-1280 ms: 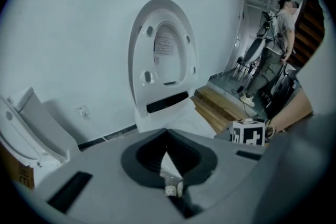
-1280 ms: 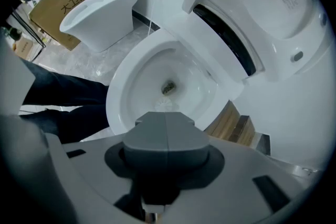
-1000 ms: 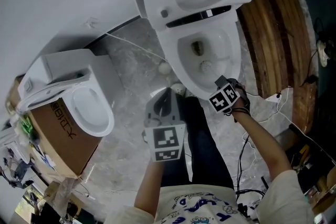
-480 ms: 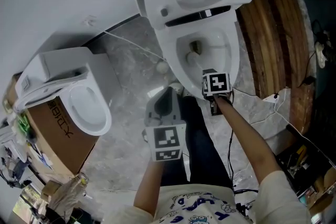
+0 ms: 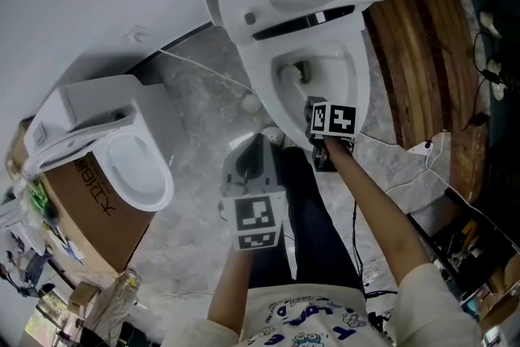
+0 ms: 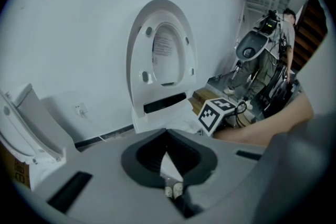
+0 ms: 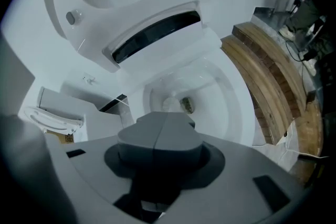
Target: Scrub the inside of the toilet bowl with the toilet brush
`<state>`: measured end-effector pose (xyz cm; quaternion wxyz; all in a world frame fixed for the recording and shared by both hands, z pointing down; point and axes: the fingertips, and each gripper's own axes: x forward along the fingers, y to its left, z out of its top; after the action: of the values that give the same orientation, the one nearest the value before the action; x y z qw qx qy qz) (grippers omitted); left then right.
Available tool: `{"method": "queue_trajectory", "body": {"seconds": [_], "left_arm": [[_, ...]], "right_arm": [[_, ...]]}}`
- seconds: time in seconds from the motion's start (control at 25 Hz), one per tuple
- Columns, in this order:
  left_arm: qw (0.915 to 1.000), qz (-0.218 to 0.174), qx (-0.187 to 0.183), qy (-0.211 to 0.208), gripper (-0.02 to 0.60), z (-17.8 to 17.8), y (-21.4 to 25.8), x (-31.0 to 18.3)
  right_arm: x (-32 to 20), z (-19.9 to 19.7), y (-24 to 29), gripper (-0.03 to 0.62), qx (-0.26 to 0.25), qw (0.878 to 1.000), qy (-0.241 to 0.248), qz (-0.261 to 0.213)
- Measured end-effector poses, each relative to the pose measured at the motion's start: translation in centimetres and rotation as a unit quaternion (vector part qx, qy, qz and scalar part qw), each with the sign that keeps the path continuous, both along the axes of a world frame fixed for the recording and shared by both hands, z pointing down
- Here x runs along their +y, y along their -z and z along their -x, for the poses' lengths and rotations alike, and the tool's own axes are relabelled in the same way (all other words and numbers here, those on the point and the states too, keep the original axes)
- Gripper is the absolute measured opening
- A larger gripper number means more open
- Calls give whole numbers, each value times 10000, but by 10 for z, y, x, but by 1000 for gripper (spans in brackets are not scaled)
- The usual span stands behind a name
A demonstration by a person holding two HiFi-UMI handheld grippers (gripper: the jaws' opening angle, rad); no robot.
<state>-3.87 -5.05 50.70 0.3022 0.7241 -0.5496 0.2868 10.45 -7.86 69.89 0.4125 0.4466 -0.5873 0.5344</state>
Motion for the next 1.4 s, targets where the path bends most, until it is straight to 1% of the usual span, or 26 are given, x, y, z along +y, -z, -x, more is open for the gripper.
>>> {"method": "queue_trajectory", "body": {"seconds": [0.28, 0.4, 0.48, 0.52, 0.6, 0.64, 0.68, 0.76, 0.84, 0.92, 1.08, 1.2, 1.32, 1.36, 1.4], "left_arm": [[10000, 8, 40, -50, 2, -6, 1, -1], [9999, -10, 29, -95, 3, -7, 1, -2], [9999, -9, 18, -118, 3, -8, 1, -2], [9999, -11, 15, -128, 3, -8, 2, -3], [9999, -23, 14, -147, 3, -9, 4, -3], [9999, -31, 13, -154, 3, -9, 5, -3], [9999, -35, 10, -158, 3, -9, 6, -3], [9999, -33, -6, -159, 3, -9, 7, -2], [9999, -37, -16, -167, 2, -10, 8, -2], [9998, -55, -21, -181, 3, -11, 10, -2], [9998, -82, -31, -194, 2, -12, 12, -1], [9998, -87, -45, -180, 3, -11, 13, 1], [9998, -101, -61, -158, 2, -9, 14, 2], [9998, -105, -66, -152, 3, -8, 15, 2], [9998, -110, -70, -144, 3, -7, 15, 3]], "right_arm": [[37, -34, 2, 170, -129, 9989, 164, 414], [51, -49, 5, 170, -93, 9978, 365, 543], [57, -58, 7, 170, 4, 9961, 664, 582], [60, -63, 9, 170, 103, 9941, 899, 591], [65, -73, 12, 170, 418, 9848, 1590, 561], [66, -77, 13, 170, 604, 9757, 2045, 500], [66, -80, 13, 170, 777, 9632, 2543, 401], [67, -83, 14, 170, 1076, 9321, 3453, 193], [68, -88, 15, 170, 1324, 9061, 4017, 67], [66, -93, 14, 170, 1546, 8871, 4348, -56], [54, -105, 12, 170, 2024, 8501, 4845, -394], [41, -108, 12, 170, 2331, 8224, 5147, -660], [24, -107, 14, 170, 2658, 7918, 5422, -921], [19, -105, 14, 169, 2729, 7850, 5477, -964], [15, -103, 14, 169, 2767, 7827, 5488, -983]]}}
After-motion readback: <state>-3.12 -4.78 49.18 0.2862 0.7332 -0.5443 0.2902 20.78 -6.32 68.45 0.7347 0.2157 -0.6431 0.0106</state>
